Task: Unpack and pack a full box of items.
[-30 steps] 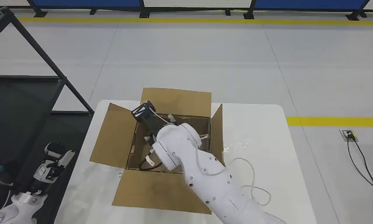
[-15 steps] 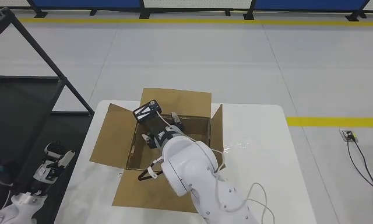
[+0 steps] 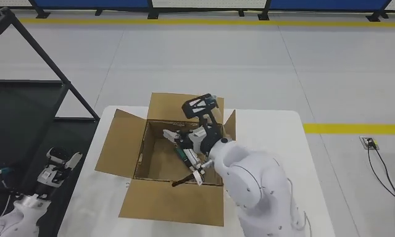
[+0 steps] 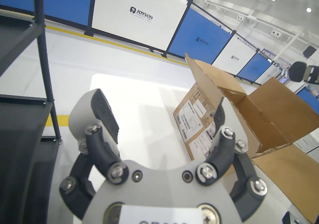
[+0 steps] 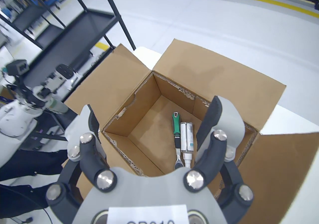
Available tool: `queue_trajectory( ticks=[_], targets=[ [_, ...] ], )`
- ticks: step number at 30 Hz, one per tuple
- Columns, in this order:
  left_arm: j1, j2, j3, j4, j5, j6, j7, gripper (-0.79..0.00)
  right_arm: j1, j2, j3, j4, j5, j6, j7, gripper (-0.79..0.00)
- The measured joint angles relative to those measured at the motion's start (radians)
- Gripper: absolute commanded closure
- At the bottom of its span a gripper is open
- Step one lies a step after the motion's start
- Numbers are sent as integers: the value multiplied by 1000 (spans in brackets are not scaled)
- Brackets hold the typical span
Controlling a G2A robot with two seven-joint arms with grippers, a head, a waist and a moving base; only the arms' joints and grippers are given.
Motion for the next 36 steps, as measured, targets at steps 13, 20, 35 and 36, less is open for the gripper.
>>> queue_trajectory(
  ticks=[13, 20, 35, 36],
  targets=[
    [-15, -7, 83, -84, 175, -27, 36, -785, -404, 64, 407, -294, 436, -248, 35, -785],
    [3, -10, 111, -175, 205, -38, 13, -785, -420, 95, 465, -210, 585, -343, 112, -785],
    [-44, -28, 254, -205, 336, 62, -22, -785, -256, 152, 220, -99, 617, -470, 304, -785],
    [-51, -29, 263, -199, 338, 66, -25, -785, -238, 155, 198, -84, 604, -465, 305, -785]
  ],
)
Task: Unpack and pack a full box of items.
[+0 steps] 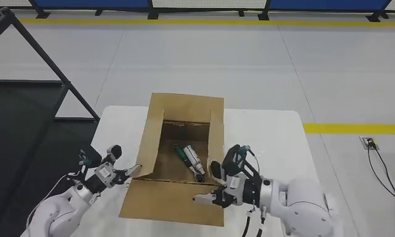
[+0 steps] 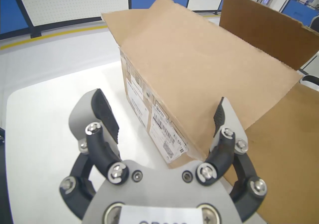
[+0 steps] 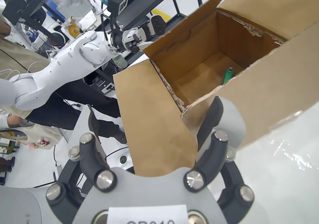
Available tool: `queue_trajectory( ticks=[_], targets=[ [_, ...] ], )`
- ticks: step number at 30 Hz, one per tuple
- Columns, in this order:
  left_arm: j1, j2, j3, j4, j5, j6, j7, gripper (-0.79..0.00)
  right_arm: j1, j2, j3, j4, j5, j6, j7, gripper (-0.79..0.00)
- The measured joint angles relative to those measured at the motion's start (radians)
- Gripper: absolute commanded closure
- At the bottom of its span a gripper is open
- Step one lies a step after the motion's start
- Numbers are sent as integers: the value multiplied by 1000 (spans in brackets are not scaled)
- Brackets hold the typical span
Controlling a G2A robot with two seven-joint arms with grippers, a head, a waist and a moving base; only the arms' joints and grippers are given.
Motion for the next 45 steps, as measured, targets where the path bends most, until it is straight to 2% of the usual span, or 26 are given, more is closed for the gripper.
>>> queue_trajectory(
  ticks=[12, 20, 36, 45],
  targets=[
    [-46, -12, 60, 9, 7, 61, -34, -785, 174, 7, -188, 201, -153, 180, -48, -785],
    [-89, -19, 92, 1, 4, 136, -104, -785, 226, 14, -231, 277, -183, 268, -74, -785],
    [-154, -31, 155, 57, 49, 191, -168, -785, 300, 35, -270, 378, -141, 283, -40, -785],
    [-149, -29, 133, 49, 40, 165, -160, -785, 316, 48, -278, 370, -111, 277, -41, -785]
  ],
)
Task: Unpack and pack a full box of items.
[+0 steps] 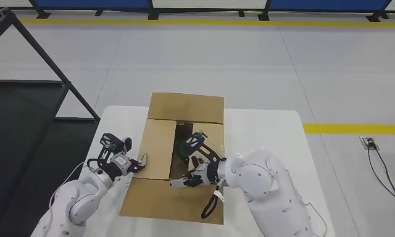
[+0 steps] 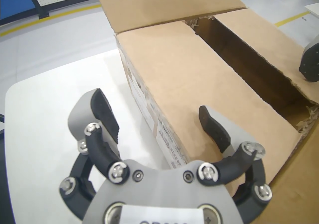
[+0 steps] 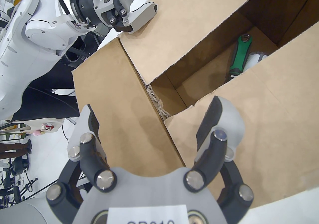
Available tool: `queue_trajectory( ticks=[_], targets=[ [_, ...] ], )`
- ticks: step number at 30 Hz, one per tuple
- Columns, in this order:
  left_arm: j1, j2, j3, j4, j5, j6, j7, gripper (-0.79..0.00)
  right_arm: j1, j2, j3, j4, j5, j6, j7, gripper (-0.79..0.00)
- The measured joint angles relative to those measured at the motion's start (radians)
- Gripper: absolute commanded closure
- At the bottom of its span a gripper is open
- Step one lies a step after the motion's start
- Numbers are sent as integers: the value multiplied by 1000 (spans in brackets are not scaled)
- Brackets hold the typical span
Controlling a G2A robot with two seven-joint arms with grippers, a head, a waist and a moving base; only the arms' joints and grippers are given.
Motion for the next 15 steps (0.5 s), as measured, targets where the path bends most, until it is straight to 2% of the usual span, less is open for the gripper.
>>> queue_trajectory(
  ticks=[15],
  targets=[
    [77, 11, -97, -96, -87, -45, 18, -785, 3, 28, 18, -35, 97, -65, -5, -785]
  ],
)
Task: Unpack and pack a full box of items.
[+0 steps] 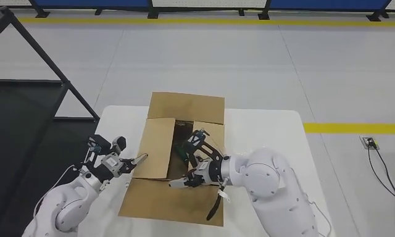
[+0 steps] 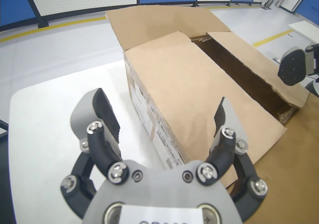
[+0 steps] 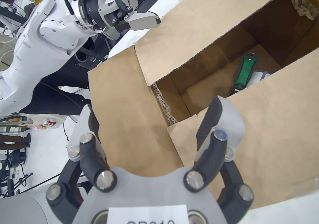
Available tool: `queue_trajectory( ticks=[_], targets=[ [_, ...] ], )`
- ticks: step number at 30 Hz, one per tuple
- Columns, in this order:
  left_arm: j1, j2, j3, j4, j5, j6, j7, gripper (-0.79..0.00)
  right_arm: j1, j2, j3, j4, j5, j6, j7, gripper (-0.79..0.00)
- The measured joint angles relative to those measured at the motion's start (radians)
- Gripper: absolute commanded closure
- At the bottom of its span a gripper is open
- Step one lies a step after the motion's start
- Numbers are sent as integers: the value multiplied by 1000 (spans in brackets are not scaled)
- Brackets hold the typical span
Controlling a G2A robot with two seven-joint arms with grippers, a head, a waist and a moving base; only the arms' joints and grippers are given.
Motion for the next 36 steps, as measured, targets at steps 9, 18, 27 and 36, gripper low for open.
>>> queue_trajectory(
  ticks=[9, 18, 27, 36],
  targets=[
    [-46, -1, 44, -28, 52, -18, -68, -785, 9, 14, -9, 22, -4, 36, -13, -785],
    [-149, -7, 137, 1, 200, -16, -156, -785, 34, 23, -48, 52, 19, 28, -14, -785],
    [-176, -8, 165, 3, 245, 7, -222, -785, 59, 30, -86, 85, 9, 68, -10, -785],
    [-181, -10, 177, -2, 259, 37, -247, -785, 99, 33, -129, 120, -10, 112, 3, -785]
  ],
)
